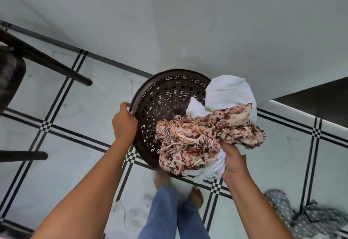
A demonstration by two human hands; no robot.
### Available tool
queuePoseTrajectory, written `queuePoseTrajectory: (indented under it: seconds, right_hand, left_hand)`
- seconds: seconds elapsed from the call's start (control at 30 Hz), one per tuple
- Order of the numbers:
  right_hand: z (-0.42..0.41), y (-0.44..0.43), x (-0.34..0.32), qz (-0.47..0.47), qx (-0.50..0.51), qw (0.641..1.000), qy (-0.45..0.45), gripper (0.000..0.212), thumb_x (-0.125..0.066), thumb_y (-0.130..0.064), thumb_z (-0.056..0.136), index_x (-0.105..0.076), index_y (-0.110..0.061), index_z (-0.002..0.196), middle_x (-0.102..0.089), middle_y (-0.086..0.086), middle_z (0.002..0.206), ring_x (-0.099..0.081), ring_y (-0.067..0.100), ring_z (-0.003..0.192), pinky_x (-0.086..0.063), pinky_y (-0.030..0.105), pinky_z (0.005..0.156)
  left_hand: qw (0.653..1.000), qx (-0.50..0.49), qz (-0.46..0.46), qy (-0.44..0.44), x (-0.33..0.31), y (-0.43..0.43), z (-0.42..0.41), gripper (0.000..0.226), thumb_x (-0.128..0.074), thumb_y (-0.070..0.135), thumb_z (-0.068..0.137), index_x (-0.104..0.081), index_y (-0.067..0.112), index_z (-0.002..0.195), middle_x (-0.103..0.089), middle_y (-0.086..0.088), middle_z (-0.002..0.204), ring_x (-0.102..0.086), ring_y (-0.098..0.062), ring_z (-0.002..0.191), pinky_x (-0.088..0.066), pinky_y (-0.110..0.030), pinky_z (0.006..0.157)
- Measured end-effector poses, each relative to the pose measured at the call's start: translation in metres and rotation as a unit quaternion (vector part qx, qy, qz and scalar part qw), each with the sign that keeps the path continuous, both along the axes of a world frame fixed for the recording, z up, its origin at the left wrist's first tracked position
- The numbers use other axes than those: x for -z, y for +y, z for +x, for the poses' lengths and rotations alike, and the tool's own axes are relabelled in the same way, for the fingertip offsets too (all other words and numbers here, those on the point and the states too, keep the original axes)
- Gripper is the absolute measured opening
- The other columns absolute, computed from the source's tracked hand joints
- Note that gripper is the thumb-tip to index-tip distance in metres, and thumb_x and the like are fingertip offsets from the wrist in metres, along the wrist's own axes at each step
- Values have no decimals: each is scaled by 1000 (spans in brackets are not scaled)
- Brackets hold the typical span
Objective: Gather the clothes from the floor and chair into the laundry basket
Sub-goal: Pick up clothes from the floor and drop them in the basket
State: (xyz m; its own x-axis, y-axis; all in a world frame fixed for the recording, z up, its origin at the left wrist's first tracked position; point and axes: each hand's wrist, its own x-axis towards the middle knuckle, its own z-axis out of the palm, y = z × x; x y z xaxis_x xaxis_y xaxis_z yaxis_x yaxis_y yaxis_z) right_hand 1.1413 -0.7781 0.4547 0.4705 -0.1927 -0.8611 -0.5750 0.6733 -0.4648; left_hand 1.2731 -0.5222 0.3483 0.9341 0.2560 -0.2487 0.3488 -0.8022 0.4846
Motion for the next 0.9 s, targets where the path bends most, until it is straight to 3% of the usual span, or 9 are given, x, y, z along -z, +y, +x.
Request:
queuePoseTrajectory:
  seconds: [0.07, 0.17, 0.27, 0.4, 0.47, 0.6, 0.7, 0.77, 0.9]
  right_hand:
    - [6, 12, -9, 18, 18, 1000, -6, 93, -92, -31, 18, -62, -15, 104, -75, 9, 105, -68, 32, 96, -47, 52, 90]
    - [15, 35, -32, 2, 37, 999, -28, 85, -87, -26, 43, -59, 1, 119, -57, 25, 133, -60, 39, 109, -44, 49, 102]
    - [32, 68, -61, 20, 28, 998, -45, 120, -92, -35, 21, -55, 2, 129, -69, 17, 117, -60, 37, 107, -44, 49, 102]
    - [60, 105, -89, 66, 9, 994, -92, 83, -93, -37, 40, -68, 1, 109, -73, 10, 101, -71, 18, 69, -57, 26, 61]
    - [71, 115, -89, 102, 0, 988, -114, 73, -87, -36, 41, -71, -2, 104, -75, 11, 90, -72, 23, 74, -57, 30, 63]
    - [86, 122, -56, 51, -20, 995, -87, 97, -92, -47, 23, -69, -5, 107, -74, 8, 105, -67, 27, 98, -51, 41, 94]
    - [88, 106, -11, -35, -76, 996, -34, 111, -93, -54, 34, -58, -1, 125, -64, 6, 118, -66, 22, 90, -57, 25, 78]
    - [84, 92, 12, -60, -129, 990, 2, 79, -87, -36, 65, -54, -5, 130, -65, 10, 118, -66, 20, 91, -57, 28, 79]
    - [69, 71, 51, -212, -46, 976, 24, 84, -82, 5, 69, -42, -13, 141, -56, 2, 127, -55, 18, 116, -41, 38, 107]
  left_hand:
    - [999, -31, 11, 4, -16, 23, -8, 27, -45, 6, 93, -54, 10, 118, -71, -17, 92, -63, -38, 90, -35, -31, 71]
    - [994, -111, 13, 14, -40, 69, -25, 28, -45, 9, 93, -55, 10, 120, -70, -19, 97, -61, -40, 95, -38, -35, 74]
    - [978, -203, -14, 33, -59, 112, -40, 26, -46, 13, 91, -54, 16, 115, -70, -19, 98, -61, -39, 93, -46, -42, 80]
    - [939, -336, -55, 46, -74, 142, -61, 26, -50, 9, 90, -56, 13, 115, -68, -18, 107, -61, -39, 99, -44, -39, 81]
    - [916, -389, -76, 55, -72, 147, -71, 27, -53, 10, 88, -58, 9, 115, -67, -19, 112, -61, -39, 100, -42, -36, 78]
    - [821, -521, -222, 69, -46, 145, -83, 42, -65, 10, 79, -57, 5, 121, -63, -16, 117, -62, -34, 100, -51, -43, 86]
    - [722, -601, -342, 44, -22, 127, -82, 59, -61, -10, 72, -51, 1, 130, -58, -24, 127, -61, -40, 106, -51, -54, 90]
    - [673, -624, -393, 50, 0, 115, -74, 59, -53, -18, 76, -46, -4, 132, -56, -25, 128, -59, -42, 109, -49, -58, 93]
    - [638, -614, -453, 105, 58, 104, -58, 49, -45, -15, 82, -45, -4, 129, -52, -17, 134, -55, -34, 117, -49, -53, 94]
